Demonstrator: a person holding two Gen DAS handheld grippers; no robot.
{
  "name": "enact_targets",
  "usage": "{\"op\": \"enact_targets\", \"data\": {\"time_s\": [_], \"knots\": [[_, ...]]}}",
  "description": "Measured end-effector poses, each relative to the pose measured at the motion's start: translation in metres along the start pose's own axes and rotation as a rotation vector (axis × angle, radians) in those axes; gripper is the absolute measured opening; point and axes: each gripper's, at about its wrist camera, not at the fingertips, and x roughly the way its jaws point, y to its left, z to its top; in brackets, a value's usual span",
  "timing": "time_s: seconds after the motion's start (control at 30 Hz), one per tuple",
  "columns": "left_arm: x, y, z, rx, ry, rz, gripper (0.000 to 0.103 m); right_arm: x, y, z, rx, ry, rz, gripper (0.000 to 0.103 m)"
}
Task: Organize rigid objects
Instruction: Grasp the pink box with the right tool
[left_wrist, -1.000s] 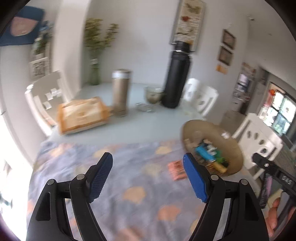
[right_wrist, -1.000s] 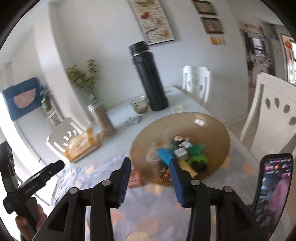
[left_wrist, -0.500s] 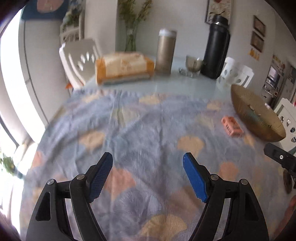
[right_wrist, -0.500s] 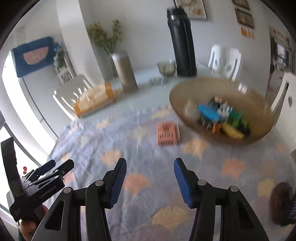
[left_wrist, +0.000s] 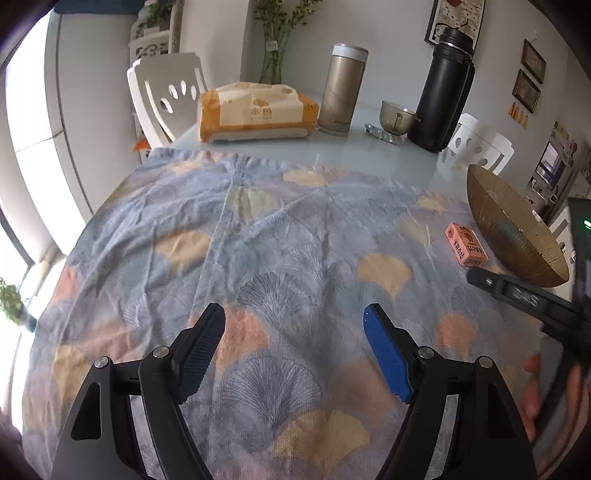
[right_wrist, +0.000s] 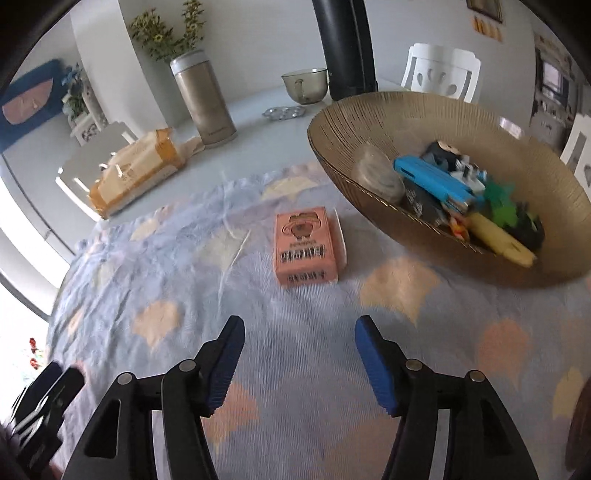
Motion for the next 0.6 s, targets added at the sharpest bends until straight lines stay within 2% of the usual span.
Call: {"op": "enact_targets", "data": {"time_s": [0.13,0.27,0.33,0.4,0.6], "knots": [[-0.001,-0.003,-0.001,0.008,-0.002,-0.010,0.075,0.014,0.002,0.011,0.015,-0.014,-0.031,0.062],[-0.001,-0.008,-0.001,0.030,-0.007,0.005,0.075,0.027,0.014,0.018,-0.023,-0.031,-0.094,0.062],[-0.001,-0.009,-0.001,0.038,-0.008,0.010,0.075,0.030,0.018,0.021,-0.022,-0.037,-0.083,0.059],[-0.001,-0.010,-0.001,0.040,-0.007,0.016,0.075,0.033,0.022,0.024,-0.041,-0.040,-0.098,0.041],[0.002,-0.009,-0.002,0.039,0.005,0.022,0.075,0.028,0.028,0.016,-0.079,-0.027,-0.037,0.040]]}}
